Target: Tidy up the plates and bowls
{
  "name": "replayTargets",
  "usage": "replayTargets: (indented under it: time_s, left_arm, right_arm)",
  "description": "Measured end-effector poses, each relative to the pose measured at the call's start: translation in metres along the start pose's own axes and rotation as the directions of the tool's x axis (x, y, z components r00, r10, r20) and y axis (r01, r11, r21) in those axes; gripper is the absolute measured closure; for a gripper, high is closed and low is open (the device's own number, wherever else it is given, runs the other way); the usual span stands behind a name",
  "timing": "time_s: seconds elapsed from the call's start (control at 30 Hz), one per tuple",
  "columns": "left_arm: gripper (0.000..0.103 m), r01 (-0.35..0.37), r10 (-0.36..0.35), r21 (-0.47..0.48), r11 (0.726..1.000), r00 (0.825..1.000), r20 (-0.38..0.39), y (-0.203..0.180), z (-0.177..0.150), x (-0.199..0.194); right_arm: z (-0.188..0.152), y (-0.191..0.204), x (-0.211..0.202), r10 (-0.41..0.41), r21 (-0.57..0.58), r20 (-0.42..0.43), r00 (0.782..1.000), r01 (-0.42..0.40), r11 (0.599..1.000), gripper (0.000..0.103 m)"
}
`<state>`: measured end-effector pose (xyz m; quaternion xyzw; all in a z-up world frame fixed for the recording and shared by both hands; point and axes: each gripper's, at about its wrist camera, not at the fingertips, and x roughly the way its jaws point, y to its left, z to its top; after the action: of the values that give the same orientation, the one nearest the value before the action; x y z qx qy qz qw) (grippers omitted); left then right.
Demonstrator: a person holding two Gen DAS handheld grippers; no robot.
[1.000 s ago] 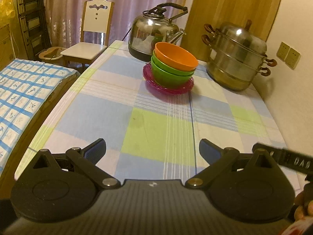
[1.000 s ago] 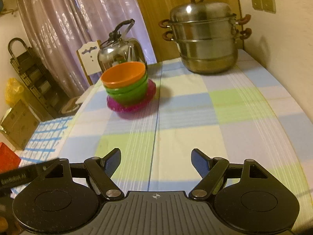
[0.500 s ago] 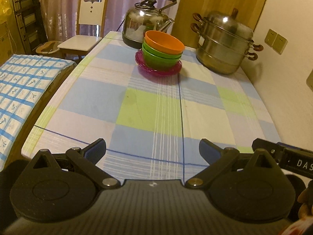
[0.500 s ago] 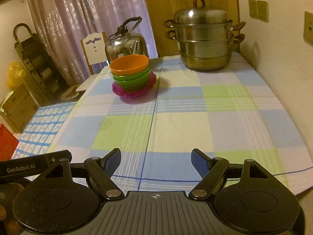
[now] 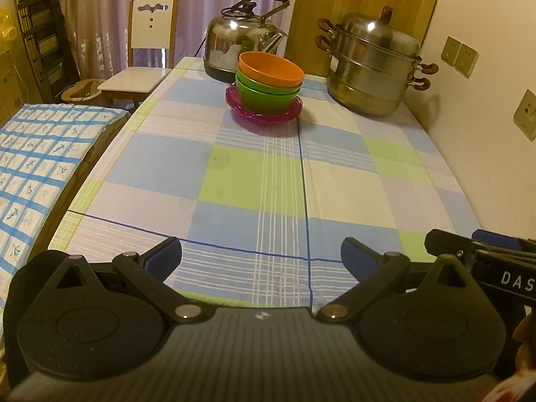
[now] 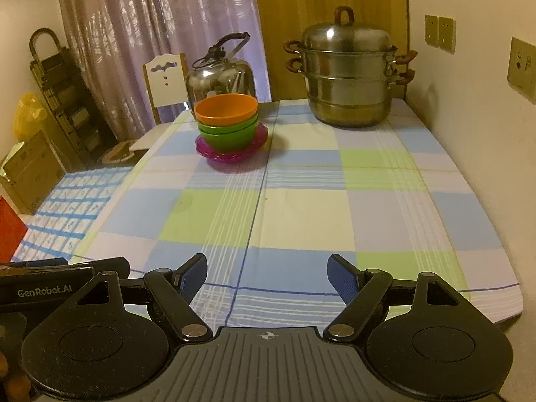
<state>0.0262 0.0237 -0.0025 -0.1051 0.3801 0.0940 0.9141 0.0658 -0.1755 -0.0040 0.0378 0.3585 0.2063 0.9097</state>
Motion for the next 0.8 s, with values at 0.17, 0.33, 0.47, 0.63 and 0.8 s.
replayTargets:
  time_s: [0.17, 0.33, 0.47, 0.63, 0.8]
  left_arm:
    - [0.002, 0.004, -0.004, 0.010, 1.000, 1.000, 0.000, -0.0010, -0.0024, -0.0011]
    - [0.002, -0.009, 0.008, 0.030, 1.000, 1.000, 0.013, -0.0009, -0.0032, -0.0026]
    - [0.002, -0.020, 0.019, 0.047, 0.999, 1.000, 0.018, -0.0022, -0.0040, -0.0027]
    - [0.002, -0.022, 0.021, 0.051, 0.998, 1.000, 0.018, -0.0021, -0.0043, -0.0026]
    - [0.002, -0.025, 0.023, 0.052, 0.998, 1.000, 0.020, -0.0015, -0.0040, -0.0030]
  right_arm:
    - [-0.0009, 0.0035, -0.0026, -0.009, -0.021, 0.010, 1.000, 0.010, 1.000, 0.025]
    - [-0.0006, 0.0040, -0.0021, -0.014, -0.025, 0.010, 1.000, 0.014, 1.000, 0.025]
    - [-0.0008, 0.0042, -0.0003, -0.021, -0.034, 0.002, 1.000, 0.021, 0.999, 0.025]
    - [-0.0018, 0.0034, 0.0026, -0.034, -0.041, -0.002, 0.999, 0.034, 0.999, 0.025]
    - [-0.0043, 0.0031, 0.0030, -0.030, -0.043, -0.003, 1.000, 0.030, 0.999, 0.025]
